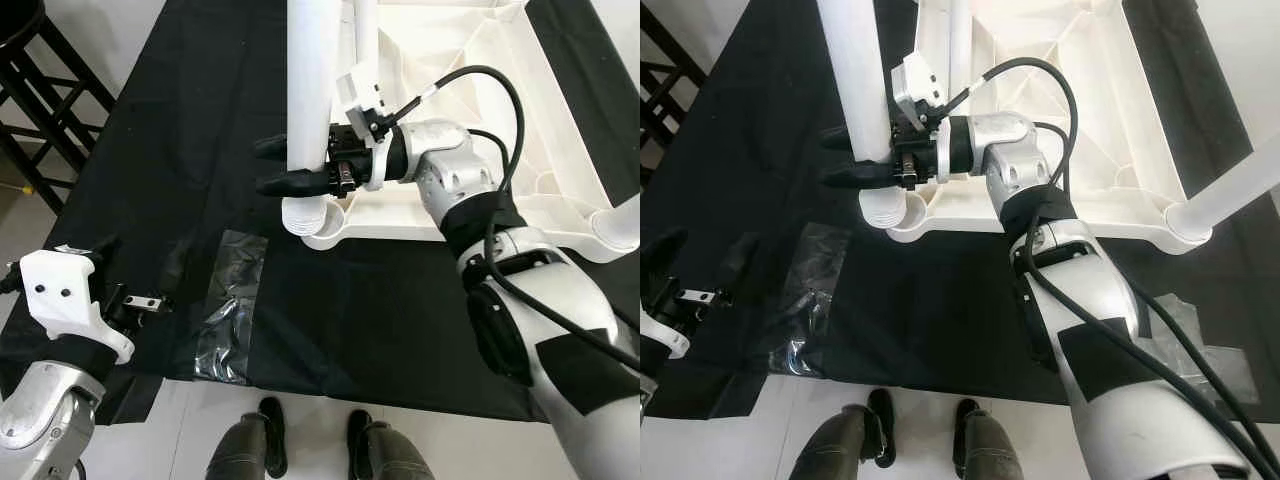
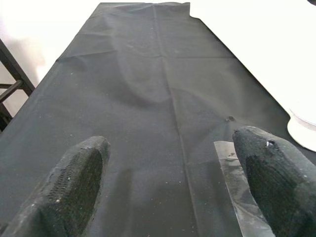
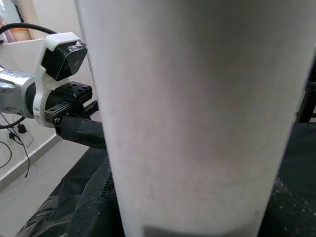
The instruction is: Building children table
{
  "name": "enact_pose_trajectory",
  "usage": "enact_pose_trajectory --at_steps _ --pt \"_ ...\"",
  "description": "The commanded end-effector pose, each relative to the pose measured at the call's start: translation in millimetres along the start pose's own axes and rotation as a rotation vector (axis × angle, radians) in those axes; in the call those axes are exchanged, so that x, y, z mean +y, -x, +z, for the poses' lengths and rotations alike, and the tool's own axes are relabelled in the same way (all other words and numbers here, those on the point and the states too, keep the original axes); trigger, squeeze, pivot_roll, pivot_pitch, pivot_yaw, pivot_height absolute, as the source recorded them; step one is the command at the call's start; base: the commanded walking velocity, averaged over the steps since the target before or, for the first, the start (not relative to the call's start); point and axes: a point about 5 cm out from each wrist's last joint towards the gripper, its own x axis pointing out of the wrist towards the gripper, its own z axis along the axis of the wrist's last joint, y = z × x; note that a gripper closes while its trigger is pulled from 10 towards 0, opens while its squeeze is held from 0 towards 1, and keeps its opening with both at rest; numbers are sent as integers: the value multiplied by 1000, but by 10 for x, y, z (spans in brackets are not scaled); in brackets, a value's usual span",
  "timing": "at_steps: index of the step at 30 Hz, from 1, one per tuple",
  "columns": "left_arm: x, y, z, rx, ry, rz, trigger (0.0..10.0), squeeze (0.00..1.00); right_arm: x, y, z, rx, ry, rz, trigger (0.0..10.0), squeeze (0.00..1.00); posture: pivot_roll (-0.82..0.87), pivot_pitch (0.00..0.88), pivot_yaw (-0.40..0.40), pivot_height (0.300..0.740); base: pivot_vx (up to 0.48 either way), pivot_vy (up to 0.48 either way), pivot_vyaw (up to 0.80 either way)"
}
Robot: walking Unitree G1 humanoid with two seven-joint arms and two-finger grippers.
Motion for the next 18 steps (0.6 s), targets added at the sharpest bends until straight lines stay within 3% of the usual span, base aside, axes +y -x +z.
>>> enact_pose_trajectory --at_steps 1,7,18 --pt "-6 51 -2 11 10 -1 10000 0 87 62 -289 67 -135 22 10000 0 72 395 -16 740 0 0 0" --pt "-6 76 3 15 10 -2 10000 0 128 155 -358 73 -178 48 10000 0 80 395 -7 740 0 0 0" --pt "3 117 25 18 11 -5 10000 0 101 213 -359 127 -154 12 10000 0 93 413 3 740 0 0 0"
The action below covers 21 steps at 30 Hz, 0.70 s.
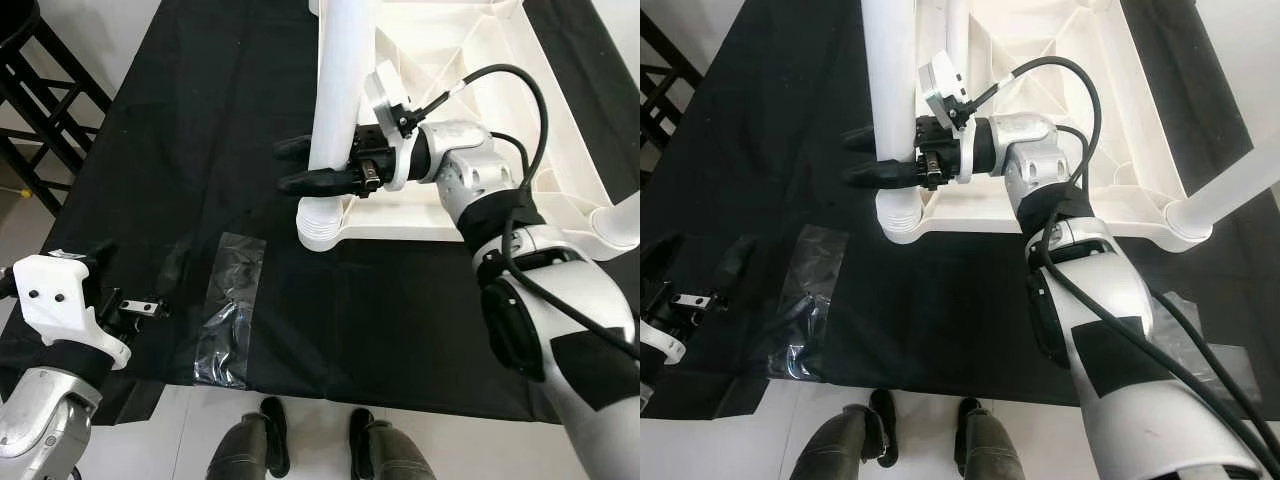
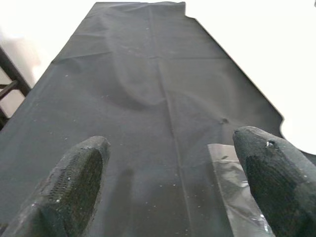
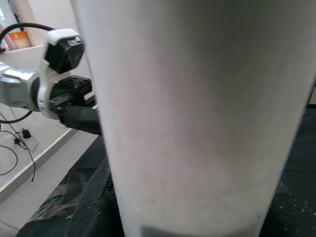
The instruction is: Building children table
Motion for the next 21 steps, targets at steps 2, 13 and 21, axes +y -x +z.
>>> enact_pose_trajectory --at_steps 2,13,21 --pt "12 41 -10 20 0 4 10000 0 85 11 -330 118 -108 15 10000 0 93 413 3 740 0 0 0" --pt "1 106 34 23 -1 0 10000 0 141 -194 -384 218 -73 133 10000 0 113 447 1 740 0 0 0" --pt "-4 134 54 24 -1 0 10000 0 172 -301 -385 315 2 213 10000 0 116 456 -1 740 0 0 0"
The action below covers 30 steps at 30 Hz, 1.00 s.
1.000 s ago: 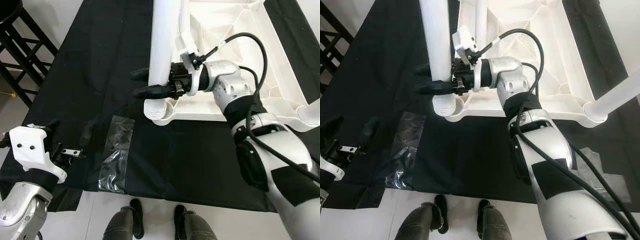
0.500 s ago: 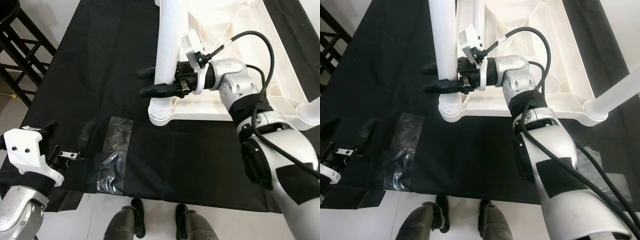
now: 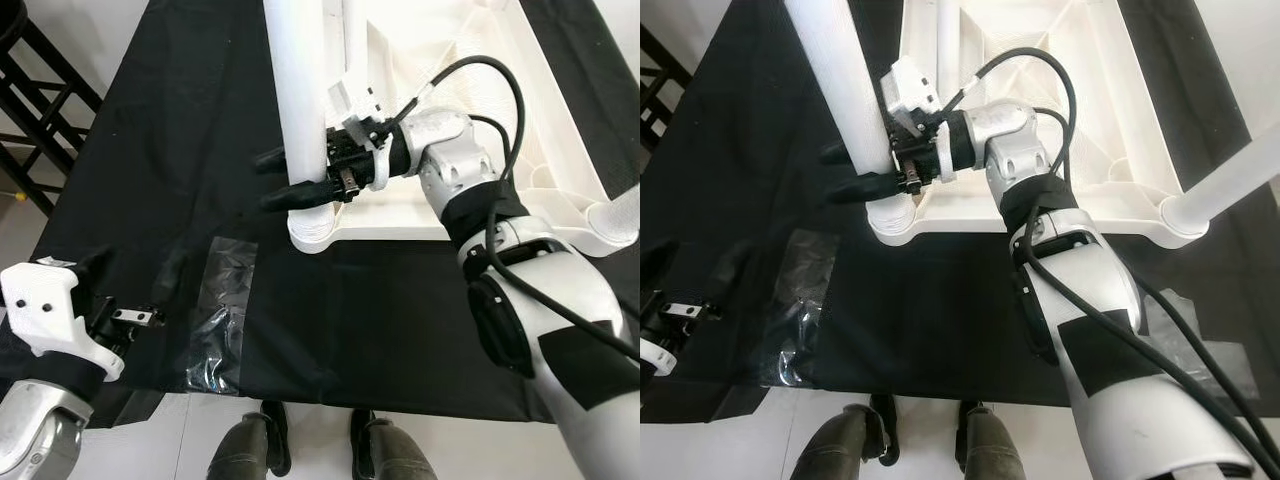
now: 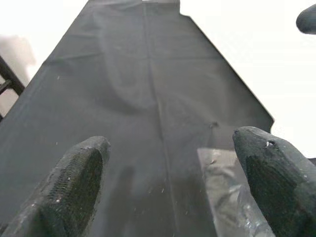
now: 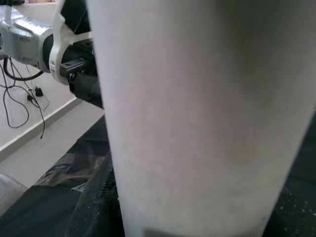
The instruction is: Building children table
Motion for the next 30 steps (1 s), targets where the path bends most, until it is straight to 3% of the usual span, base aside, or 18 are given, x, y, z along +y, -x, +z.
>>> enact_pose_trajectory --at_steps 1,6,12,15,18,20,23,25,27,29,30 --pt "8 38 -4 20 -6 3 10000 0 194 -103 -450 176 -133 94 10000 0 115 460 -5 740 0 0 0" --pt "1 33 -2 21 -4 4 10000 0 192 -118 -446 131 -157 82 10000 0 114 460 -5 740 0 0 0" --pt "3 19 -7 24 1 2 10000 0 229 -78 -535 35 -248 34 10000 0 105 454 -6 740 0 0 0" --pt "11 7 -15 24 3 3 10000 0 268 -97 -674 0 -308 -58 10000 0 92 449 -13 740 0 0 0" --pt "14 -2 -22 24 4 5 10000 0 286 -126 -771 19 -346 -131 10000 0 86 445 -17 740 0 0 0" --pt "22 -14 -33 25 5 6 10000 0 325 -153 -884 90 -369 -186 10000 0 65 442 -27 740 0 0 0" --pt "23 -17 -34 25 5 6 10000 0 343 -163 -918 115 -372 -201 10000 0 65 442 -27 740 0 0 0" --pt "31 -37 -51 24 8 6 10000 0 477 -265 -1043 161 -481 -305 10000 0 40 427 -51 740 0 0 0" --pt "31 -37 -51 24 8 6 10000 0 477 -265 -1043 161 -481 -305 10000 0 40 427 -51 740 0 0 0" --pt "39 -52 -60 22 10 8 10000 0 743 -399 -1162 275 -573 -548 10000 0 37 424 -59 740 0 0 0" --pt "39 -52 -60 22 10 8 10000 0 743 -399 -1162 275 -573 -548 10000 0 37 424 -59 740 0 0 0"
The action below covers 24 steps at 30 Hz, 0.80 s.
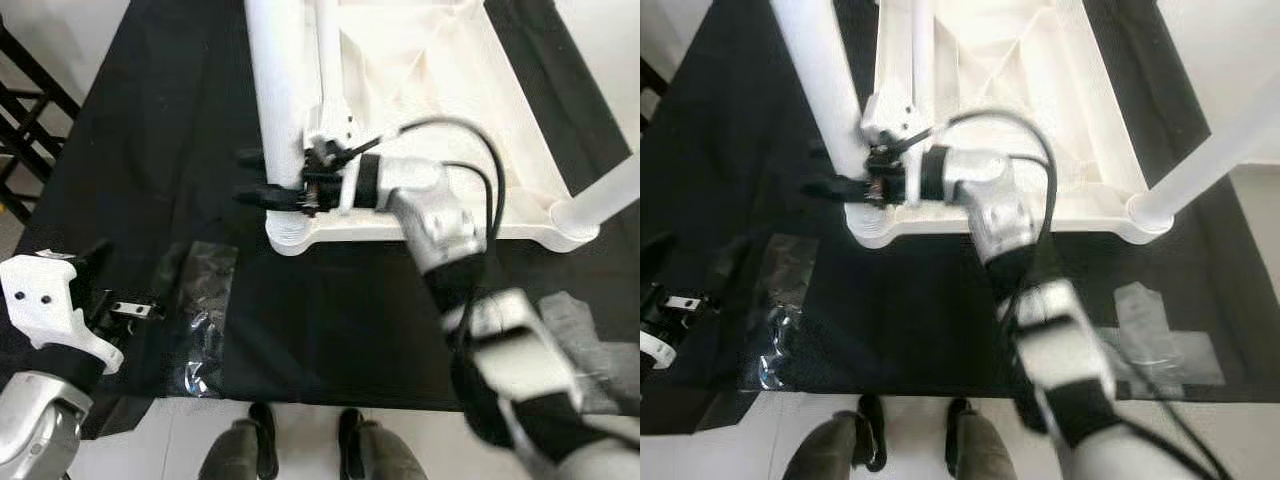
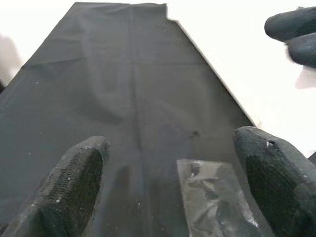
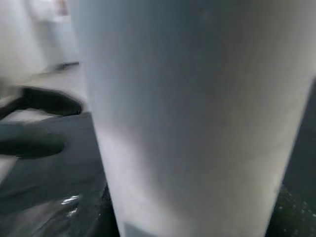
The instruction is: Building children table
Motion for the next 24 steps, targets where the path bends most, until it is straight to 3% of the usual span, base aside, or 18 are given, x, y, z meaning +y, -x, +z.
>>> enact_pose_trajectory --at_steps 1,2,6,13,16,20,24 --pt "19 1 -36 13 -3 5 10000 0 480 164 -995 412 -302 -262 10000 0 40 420 -53 740 0 0 0" --pt "28 -11 -37 11 -4 7 10000 0 687 169 -992 396 -305 -382 10000 0 31 417 -45 740 0 0 0" --pt "38 -43 -48 9 -3 7 10000 0 859 169 -986 358 -313 -518 10000 0 32 404 -36 740 0 0 0" --pt "64 -97 -81 4 1 8 10000 0 777 174 -1020 331 -311 -659 10000 0 28 357 -24 740 0 0 0" --pt "87 -116 -43 -24 9 -5 10000 0 825 191 -1004 336 -310 -700 10000 0 26 339 -12 740 0 0 0" --pt "163 -164 82 -81 19 -27 10000 0 885 202 -983 351 -313 -731 10000 0 30 330 -6 740 0 0 0" --pt "217 -303 391 -182 38 -128 10000 0 946 216 -966 370 -321 -796 10000 0 25 299 8 740 0 0 0"
